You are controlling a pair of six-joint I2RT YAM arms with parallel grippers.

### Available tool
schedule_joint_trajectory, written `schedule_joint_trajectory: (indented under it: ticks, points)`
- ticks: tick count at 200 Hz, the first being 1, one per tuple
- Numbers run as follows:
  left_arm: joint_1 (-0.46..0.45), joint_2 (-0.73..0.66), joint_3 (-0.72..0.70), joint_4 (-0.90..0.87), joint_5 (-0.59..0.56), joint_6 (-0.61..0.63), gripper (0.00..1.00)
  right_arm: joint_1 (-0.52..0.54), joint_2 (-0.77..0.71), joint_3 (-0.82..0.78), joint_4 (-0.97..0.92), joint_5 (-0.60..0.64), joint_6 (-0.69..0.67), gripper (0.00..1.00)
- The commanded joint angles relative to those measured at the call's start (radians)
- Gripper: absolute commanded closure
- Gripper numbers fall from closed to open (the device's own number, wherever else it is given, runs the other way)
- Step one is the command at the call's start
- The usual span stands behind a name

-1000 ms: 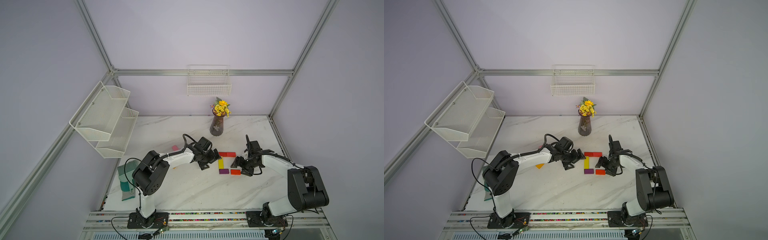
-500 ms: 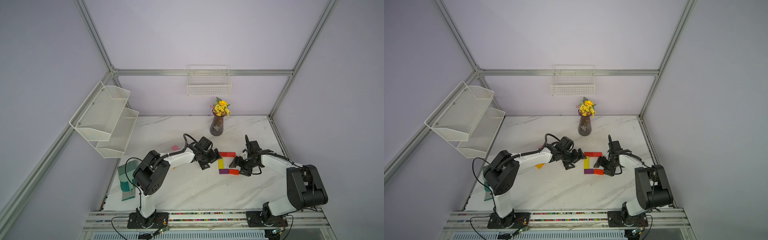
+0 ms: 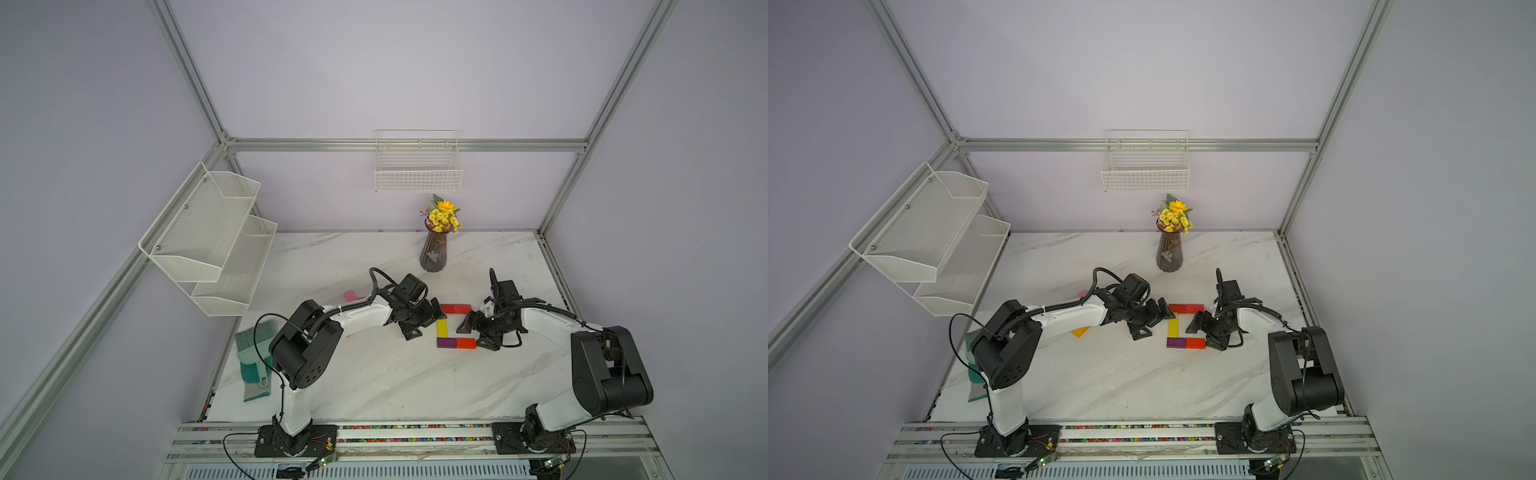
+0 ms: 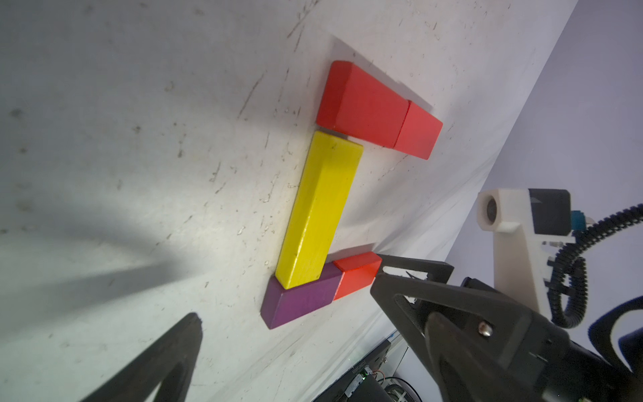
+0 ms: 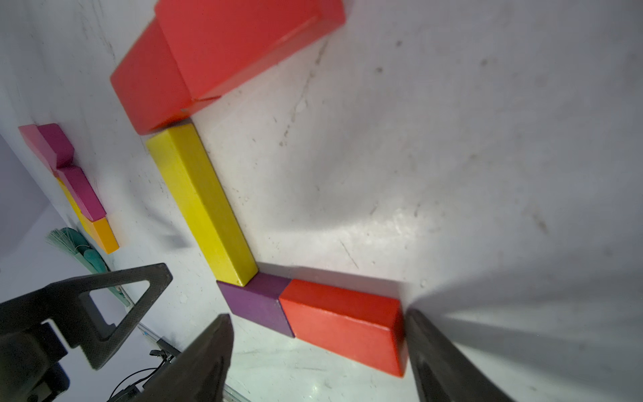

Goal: Assemble the letter c with building blocks
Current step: Assemble the building block at the center of the board.

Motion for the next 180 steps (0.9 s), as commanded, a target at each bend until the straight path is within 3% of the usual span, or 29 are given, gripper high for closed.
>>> schedule_joint_trajectory:
  ticks: [1,180]
  points:
    - [-0.006,0.006,0.031,0.015,0.010,-0.011,0.00,0.006,0.026,0.009,0.014,0.007,0.006,0.20]
    - [-0.079,0.059,0.020,0.114,0.000,-0.083,0.00,0.002,-0.059,-0.027,-0.012,0.064,0.029,0.19]
